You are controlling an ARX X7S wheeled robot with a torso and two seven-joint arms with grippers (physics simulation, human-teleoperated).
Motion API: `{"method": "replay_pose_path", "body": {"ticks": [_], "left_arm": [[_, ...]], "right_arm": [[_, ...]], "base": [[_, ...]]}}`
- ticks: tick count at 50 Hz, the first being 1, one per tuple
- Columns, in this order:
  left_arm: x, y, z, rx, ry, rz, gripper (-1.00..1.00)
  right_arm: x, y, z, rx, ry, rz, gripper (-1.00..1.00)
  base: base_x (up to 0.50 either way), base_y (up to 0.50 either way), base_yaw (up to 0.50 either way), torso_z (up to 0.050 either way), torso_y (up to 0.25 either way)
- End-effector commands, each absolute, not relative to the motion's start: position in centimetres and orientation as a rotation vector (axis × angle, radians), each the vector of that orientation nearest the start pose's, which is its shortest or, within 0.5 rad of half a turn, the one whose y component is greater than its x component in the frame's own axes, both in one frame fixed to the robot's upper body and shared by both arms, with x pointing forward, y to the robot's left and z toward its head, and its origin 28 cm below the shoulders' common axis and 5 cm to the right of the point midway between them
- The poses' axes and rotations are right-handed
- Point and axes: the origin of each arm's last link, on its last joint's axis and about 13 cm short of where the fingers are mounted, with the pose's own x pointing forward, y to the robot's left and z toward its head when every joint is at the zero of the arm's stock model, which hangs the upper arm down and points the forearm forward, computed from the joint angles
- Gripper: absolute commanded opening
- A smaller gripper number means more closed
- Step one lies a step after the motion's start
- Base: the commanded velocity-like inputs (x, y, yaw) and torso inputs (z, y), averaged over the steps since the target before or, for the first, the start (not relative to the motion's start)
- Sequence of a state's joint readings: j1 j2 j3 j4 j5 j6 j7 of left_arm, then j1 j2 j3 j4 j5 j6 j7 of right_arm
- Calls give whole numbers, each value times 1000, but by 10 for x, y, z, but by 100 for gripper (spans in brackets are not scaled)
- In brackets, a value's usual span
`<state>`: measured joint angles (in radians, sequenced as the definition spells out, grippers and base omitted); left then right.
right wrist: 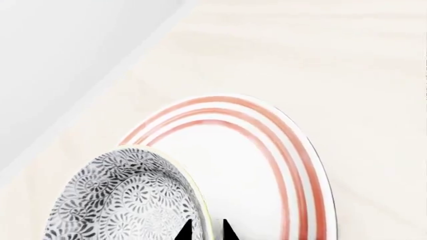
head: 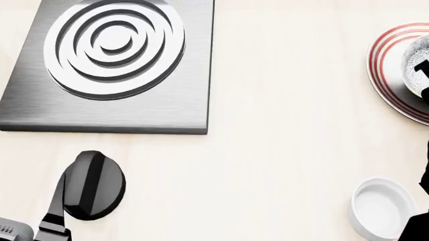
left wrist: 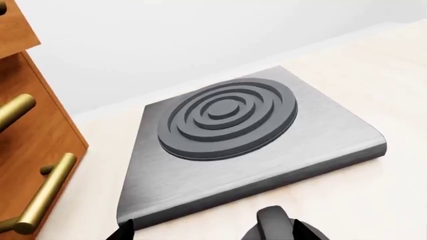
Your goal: Pick the akita bowl next to the ramekin and place it on the plate.
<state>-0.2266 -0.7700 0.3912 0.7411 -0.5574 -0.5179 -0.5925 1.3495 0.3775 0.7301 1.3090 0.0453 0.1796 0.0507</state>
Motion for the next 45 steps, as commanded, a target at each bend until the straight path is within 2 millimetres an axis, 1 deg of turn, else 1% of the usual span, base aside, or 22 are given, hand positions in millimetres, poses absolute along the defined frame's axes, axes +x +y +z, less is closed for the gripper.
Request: {"method": "replay_pose_path", "body": {"ticks": [1, 5, 7, 8, 9, 13, 14, 16, 22, 28, 33, 38, 45], "left_arm": [[192, 238, 152, 272, -170, -89, 100], [192, 237, 152, 272, -170, -90, 100], [192, 237, 151, 272, -168, -90, 100], [192, 237, 151, 272, -168, -91, 100], [193, 237, 151, 272, -168, -92, 100], [193, 238, 151, 270, -169, -91, 100], [193, 238, 151, 270, -168, -90, 100], [193, 238, 151, 270, -167, -90, 100], [192, 238, 151, 265, -171, -91, 100], [192, 237, 151, 258, -172, -91, 100], [191, 238, 150, 254, -172, -89, 100], [190, 237, 150, 250, -173, -92, 100], [190, 237, 149, 247, -173, -91, 100]], "right_arm": [[402, -255, 192, 678, 19, -467, 100], [405, -254, 200, 591, -14, -438, 100], [407, -254, 207, 449, -52, -413, 100], [408, -253, 212, 464, -76, -391, 100], [410, -253, 219, 386, -114, -376, 100], [413, -251, 235, 239, -207, -322, 100], [411, -248, 241, 197, -252, -306, 100], [405, -245, 245, 174, -282, -290, 100], [379, -225, 258, 92, -397, -240, 100], [355, -214, 255, 42, -461, -250, 100], [335, -207, 247, 13, -490, -240, 100], [321, -201, 243, 8, -518, -225, 100], [307, -191, 237, -29, -542, -204, 100]], "base": [[0, 0, 0, 0, 0], [0, 0, 0, 0, 0], [0, 0, 0, 0, 0], [0, 0, 0, 0, 0], [0, 0, 0, 0, 0], [0, 0, 0, 0, 0], [0, 0, 0, 0, 0], [0, 0, 0, 0, 0], [0, 0, 0, 0, 0], [0, 0, 0, 0, 0], [0, 0, 0, 0, 0], [0, 0, 0, 0, 0], [0, 0, 0, 0, 0]]}}
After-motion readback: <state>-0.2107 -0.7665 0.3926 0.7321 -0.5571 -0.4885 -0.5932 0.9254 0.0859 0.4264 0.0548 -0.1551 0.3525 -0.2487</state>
